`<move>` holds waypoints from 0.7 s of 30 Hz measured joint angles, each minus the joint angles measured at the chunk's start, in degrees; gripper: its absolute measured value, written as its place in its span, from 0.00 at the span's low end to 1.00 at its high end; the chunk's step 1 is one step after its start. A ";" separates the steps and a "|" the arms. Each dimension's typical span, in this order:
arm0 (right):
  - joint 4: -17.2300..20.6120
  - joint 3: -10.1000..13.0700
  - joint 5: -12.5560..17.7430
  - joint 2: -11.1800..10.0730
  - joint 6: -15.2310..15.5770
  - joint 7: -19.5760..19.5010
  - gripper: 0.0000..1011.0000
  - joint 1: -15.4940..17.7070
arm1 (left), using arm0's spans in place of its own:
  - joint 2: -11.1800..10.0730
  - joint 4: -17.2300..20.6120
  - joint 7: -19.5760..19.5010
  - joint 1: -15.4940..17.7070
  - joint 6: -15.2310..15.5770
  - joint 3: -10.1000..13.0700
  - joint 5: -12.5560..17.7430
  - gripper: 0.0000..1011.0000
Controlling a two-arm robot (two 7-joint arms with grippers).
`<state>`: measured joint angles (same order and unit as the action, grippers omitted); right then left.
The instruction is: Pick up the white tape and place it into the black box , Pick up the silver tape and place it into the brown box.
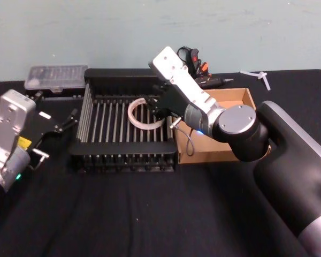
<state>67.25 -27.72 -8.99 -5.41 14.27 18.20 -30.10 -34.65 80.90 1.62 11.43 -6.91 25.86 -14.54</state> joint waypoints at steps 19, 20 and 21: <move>0.10 0.00 0.10 -0.07 0.06 0.07 0.90 0.05 | 0.00 0.00 0.00 0.00 0.00 0.00 0.00 0.99; 0.10 0.00 0.10 -0.07 0.06 0.07 0.92 0.05 | 0.00 0.00 0.00 0.00 0.00 0.00 0.00 0.99; 0.33 0.04 0.15 -0.12 0.08 0.28 0.97 0.11 | 0.00 0.00 0.00 0.00 0.00 0.00 0.00 0.99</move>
<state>67.58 -27.68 -8.84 -5.54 14.35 18.48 -29.99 -34.65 80.90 1.62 11.43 -6.91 25.86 -14.55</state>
